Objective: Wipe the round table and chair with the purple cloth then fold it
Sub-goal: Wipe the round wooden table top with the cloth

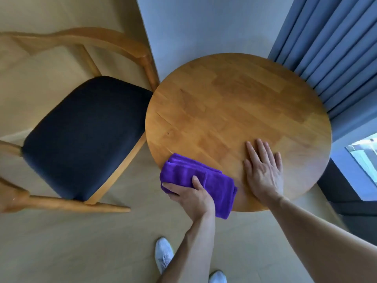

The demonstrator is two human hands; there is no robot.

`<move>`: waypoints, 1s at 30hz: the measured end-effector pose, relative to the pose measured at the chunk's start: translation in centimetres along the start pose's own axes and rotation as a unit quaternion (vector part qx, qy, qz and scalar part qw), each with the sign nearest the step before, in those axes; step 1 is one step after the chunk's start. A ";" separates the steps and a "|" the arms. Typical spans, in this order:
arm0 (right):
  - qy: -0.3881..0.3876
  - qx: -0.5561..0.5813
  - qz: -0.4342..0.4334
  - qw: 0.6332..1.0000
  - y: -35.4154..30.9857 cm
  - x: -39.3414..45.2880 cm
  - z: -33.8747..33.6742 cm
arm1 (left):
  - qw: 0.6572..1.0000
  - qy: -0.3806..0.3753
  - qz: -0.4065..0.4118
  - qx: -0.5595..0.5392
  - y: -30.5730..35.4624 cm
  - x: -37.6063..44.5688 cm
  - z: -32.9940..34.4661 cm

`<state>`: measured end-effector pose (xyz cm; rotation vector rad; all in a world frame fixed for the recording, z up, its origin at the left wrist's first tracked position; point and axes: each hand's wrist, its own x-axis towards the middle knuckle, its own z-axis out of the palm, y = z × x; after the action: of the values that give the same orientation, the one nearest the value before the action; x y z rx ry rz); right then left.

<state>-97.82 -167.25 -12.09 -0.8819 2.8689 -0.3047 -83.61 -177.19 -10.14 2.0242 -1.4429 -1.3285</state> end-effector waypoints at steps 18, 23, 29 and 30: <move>-0.012 -0.047 0.007 0.999 0.3 -0.4 0.4 | 0.933 0.031 0.245 0.263 7.0 15.4 -2.5; -0.021 -0.055 0.012 0.998 -0.3 -0.3 0.2 | 0.910 0.036 0.235 0.340 5.1 13.0 -2.2; -0.029 -0.058 0.011 0.998 -0.6 -0.2 0.1 | 0.870 0.047 0.278 0.403 8.4 16.9 -1.2; -0.029 -0.056 0.009 0.998 -0.6 -0.2 0.1 | 0.862 0.045 0.290 0.413 9.3 17.8 -1.0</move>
<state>-97.31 -167.61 -12.07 -0.8675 2.8617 -0.1155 -87.09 -196.91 -11.95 1.7317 -2.5886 -0.3562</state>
